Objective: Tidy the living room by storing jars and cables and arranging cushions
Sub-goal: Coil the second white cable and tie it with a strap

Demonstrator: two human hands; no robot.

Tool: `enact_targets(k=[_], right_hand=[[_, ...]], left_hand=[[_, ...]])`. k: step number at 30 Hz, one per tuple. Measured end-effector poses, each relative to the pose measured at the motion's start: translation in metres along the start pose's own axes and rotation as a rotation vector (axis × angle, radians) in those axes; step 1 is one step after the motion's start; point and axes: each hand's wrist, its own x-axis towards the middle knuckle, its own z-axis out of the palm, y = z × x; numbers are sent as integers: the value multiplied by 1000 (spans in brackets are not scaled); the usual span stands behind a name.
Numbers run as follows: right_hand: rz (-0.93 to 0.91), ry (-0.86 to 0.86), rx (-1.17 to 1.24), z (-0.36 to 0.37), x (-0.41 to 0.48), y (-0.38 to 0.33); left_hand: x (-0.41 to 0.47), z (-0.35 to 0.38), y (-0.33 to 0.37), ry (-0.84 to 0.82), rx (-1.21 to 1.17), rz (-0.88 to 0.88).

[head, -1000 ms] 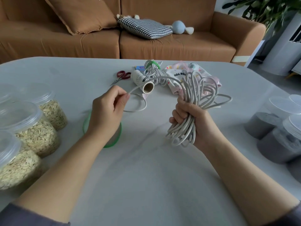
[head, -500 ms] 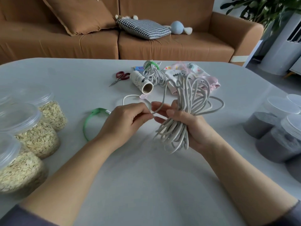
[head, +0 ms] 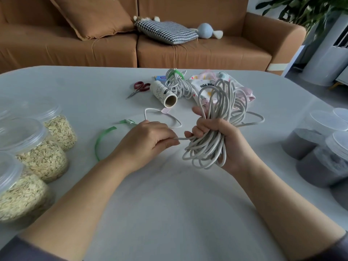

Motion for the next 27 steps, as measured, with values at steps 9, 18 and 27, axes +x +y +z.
enact_targets(k=[9,18,27], right_hand=[[174,-141,50,-6,-5,-20],[469,-170,-295,-1,-9,-10],[428,-435,-235,12,-16,0]], left_hand=[[-1,-14,-17,41,202,37],[2,-27,-11,259,184,20],[5,-25,15,294,-119,-196]])
